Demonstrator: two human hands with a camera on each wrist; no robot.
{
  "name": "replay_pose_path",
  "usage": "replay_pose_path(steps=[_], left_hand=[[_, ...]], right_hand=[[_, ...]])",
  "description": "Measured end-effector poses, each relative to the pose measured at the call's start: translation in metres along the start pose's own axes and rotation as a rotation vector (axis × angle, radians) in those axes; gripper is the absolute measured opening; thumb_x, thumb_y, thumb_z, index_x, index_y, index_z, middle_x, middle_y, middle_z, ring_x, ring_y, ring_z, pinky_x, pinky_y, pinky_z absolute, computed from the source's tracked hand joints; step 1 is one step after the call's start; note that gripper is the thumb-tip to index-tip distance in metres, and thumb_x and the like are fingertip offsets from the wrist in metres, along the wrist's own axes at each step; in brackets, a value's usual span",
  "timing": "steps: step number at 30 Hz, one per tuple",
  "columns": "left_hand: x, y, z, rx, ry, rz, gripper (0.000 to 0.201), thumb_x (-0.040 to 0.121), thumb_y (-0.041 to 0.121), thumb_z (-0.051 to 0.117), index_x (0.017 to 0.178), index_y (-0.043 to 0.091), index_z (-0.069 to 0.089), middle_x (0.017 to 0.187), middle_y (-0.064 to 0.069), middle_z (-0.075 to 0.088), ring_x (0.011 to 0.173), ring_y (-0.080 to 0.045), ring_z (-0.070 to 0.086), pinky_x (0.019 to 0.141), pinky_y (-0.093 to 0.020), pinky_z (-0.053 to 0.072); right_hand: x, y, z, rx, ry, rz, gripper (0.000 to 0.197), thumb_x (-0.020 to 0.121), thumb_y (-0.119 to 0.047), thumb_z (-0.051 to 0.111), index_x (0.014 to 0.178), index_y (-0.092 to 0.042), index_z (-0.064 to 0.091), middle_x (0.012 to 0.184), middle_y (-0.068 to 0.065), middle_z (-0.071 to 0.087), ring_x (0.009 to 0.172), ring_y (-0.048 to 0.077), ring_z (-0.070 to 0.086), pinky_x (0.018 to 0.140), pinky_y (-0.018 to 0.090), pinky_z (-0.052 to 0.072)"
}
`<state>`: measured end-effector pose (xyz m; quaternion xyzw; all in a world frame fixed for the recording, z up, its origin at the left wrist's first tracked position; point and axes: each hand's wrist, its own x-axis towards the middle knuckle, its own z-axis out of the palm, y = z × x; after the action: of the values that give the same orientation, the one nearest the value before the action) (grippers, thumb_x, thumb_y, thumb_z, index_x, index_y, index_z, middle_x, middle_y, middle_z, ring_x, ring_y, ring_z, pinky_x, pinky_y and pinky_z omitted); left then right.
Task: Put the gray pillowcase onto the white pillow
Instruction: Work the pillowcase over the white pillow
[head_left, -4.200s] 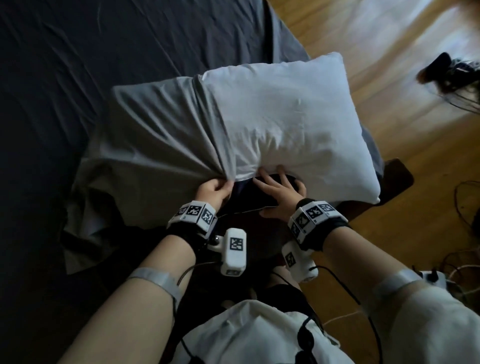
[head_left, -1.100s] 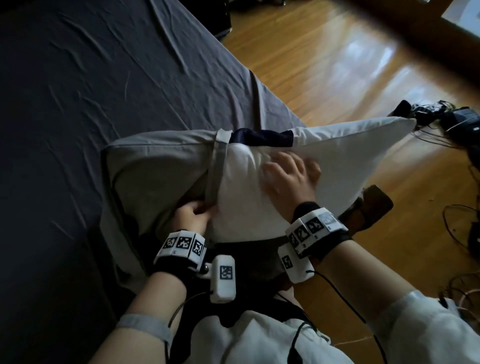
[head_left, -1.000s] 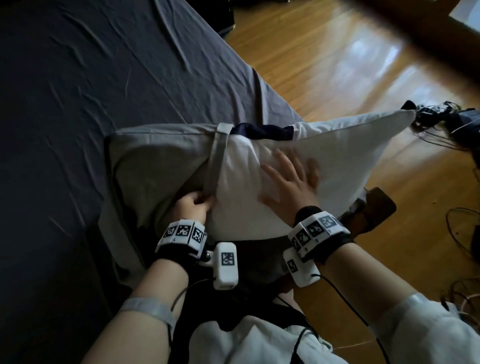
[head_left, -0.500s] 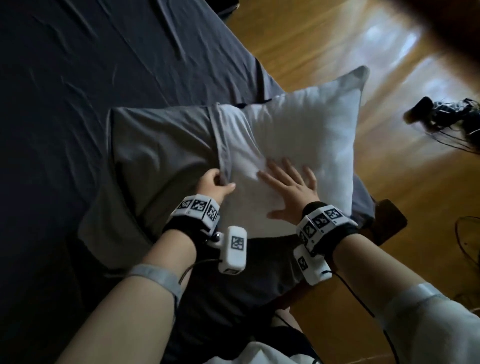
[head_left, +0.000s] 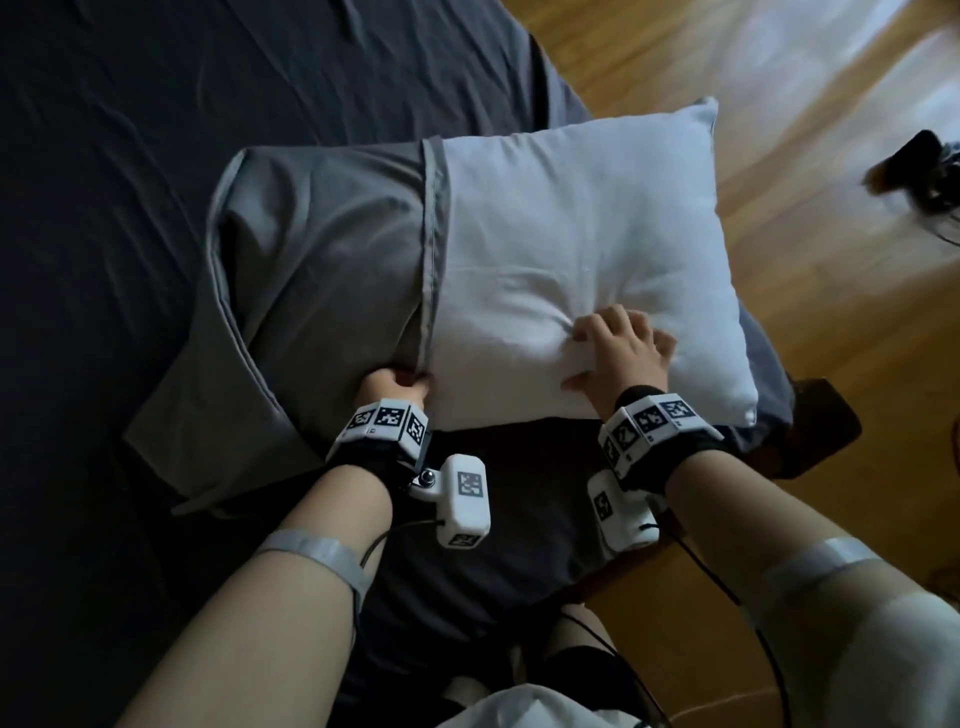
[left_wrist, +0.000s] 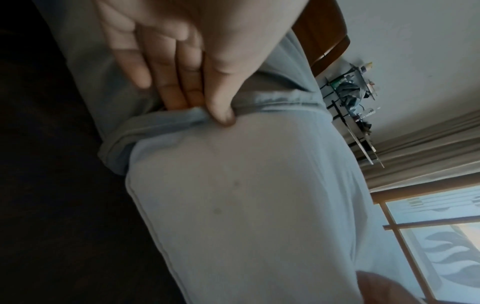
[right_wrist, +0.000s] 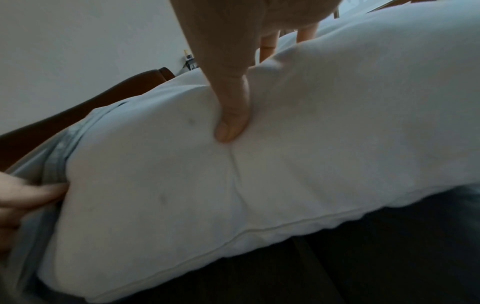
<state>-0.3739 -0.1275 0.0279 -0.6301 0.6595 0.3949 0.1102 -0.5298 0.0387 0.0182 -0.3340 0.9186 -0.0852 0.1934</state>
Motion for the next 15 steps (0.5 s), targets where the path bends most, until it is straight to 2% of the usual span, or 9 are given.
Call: replay_pose_path(steps=[3, 4, 5, 7, 8, 10, 13, 14, 15], left_hand=[[0.002, -0.008, -0.007, -0.033, -0.026, 0.062, 0.034, 0.087, 0.027, 0.06, 0.109, 0.001, 0.062, 0.105, -0.013, 0.068, 0.098, -0.027, 0.062, 0.08, -0.025, 0.043], [-0.002, -0.011, -0.009, -0.1, -0.05, 0.098, 0.032, 0.087, 0.023, 0.06, 0.108, -0.001, 0.062, 0.096, -0.008, 0.07, 0.091, -0.021, 0.065, 0.078, -0.022, 0.045], [-0.008, -0.011, -0.009, -0.216, -0.091, 0.138, 0.024, 0.087, 0.016, 0.06, 0.103, -0.002, 0.063, 0.079, 0.001, 0.072, 0.076, -0.011, 0.066, 0.072, -0.019, 0.046], [-0.028, -0.005, -0.004, -0.365, -0.227, 0.219, 0.004, 0.086, 0.004, 0.059, 0.085, 0.002, 0.062, 0.048, 0.014, 0.063, 0.049, 0.005, 0.057, 0.062, -0.013, 0.046], [-0.039, 0.0, 0.0, -0.374, -0.3, 0.26, 0.01, 0.085, 0.0, 0.058, 0.077, 0.006, 0.059, 0.043, 0.015, 0.06, 0.044, 0.007, 0.054, 0.058, -0.009, 0.045], [-0.06, 0.01, 0.004, -0.375, -0.45, 0.309, 0.021, 0.085, -0.003, 0.057, 0.069, 0.011, 0.054, 0.041, 0.015, 0.059, 0.041, 0.008, 0.053, 0.052, -0.005, 0.043], [-0.069, 0.009, -0.001, -0.351, -0.657, 0.264, 0.022, 0.084, -0.004, 0.057, 0.067, 0.01, 0.055, 0.04, 0.007, 0.058, 0.039, 0.001, 0.053, 0.046, -0.011, 0.043], [-0.07, 0.004, -0.004, -0.325, -0.691, 0.24, 0.021, 0.083, -0.003, 0.059, 0.067, 0.01, 0.056, 0.042, 0.005, 0.059, 0.04, -0.001, 0.052, 0.047, -0.014, 0.042], [-0.067, -0.001, -0.008, -0.308, -0.665, 0.218, 0.02, 0.082, -0.001, 0.062, 0.066, 0.01, 0.057, 0.045, 0.005, 0.059, 0.043, -0.003, 0.052, 0.051, -0.017, 0.041]], right_hand=[[0.009, -0.002, -0.003, -0.013, 0.057, -0.021, 0.018, 0.079, -0.023, 0.062, 0.096, -0.029, 0.064, 0.11, -0.006, 0.059, 0.115, 0.018, 0.042, 0.089, 0.035, 0.013], [0.01, -0.004, -0.005, -0.011, 0.059, -0.035, 0.015, 0.082, -0.022, 0.059, 0.093, -0.029, 0.066, 0.107, -0.007, 0.062, 0.113, 0.017, 0.045, 0.089, 0.034, 0.011], [0.01, -0.006, -0.006, 0.006, 0.063, -0.046, 0.013, 0.085, -0.023, 0.057, 0.093, -0.028, 0.067, 0.106, -0.006, 0.065, 0.111, 0.017, 0.047, 0.089, 0.033, 0.009], [0.005, -0.014, -0.01, 0.086, 0.086, -0.083, 0.013, 0.087, -0.028, 0.057, 0.09, -0.024, 0.069, 0.101, -0.003, 0.069, 0.107, 0.018, 0.053, 0.093, 0.031, 0.007], [0.002, -0.02, -0.012, 0.131, 0.089, -0.114, 0.012, 0.085, -0.029, 0.061, 0.089, -0.022, 0.07, 0.098, -0.001, 0.07, 0.104, 0.019, 0.055, 0.096, 0.032, 0.006], [-0.009, -0.03, -0.018, 0.162, 0.036, -0.178, 0.016, 0.078, -0.028, 0.069, 0.091, -0.019, 0.071, 0.095, 0.003, 0.07, 0.101, 0.021, 0.058, 0.098, 0.032, 0.009], [-0.024, -0.024, -0.024, 0.125, -0.047, -0.227, 0.023, 0.071, -0.026, 0.075, 0.092, -0.016, 0.073, 0.093, 0.006, 0.072, 0.097, 0.023, 0.061, 0.095, 0.03, 0.014], [-0.03, -0.017, -0.026, 0.119, -0.076, -0.212, 0.022, 0.071, -0.025, 0.076, 0.09, -0.016, 0.073, 0.093, 0.005, 0.072, 0.097, 0.023, 0.062, 0.097, 0.031, 0.015], [-0.034, -0.009, -0.026, 0.11, -0.108, -0.185, 0.021, 0.071, -0.024, 0.076, 0.09, -0.017, 0.073, 0.093, 0.004, 0.072, 0.097, 0.023, 0.062, 0.098, 0.032, 0.016]])
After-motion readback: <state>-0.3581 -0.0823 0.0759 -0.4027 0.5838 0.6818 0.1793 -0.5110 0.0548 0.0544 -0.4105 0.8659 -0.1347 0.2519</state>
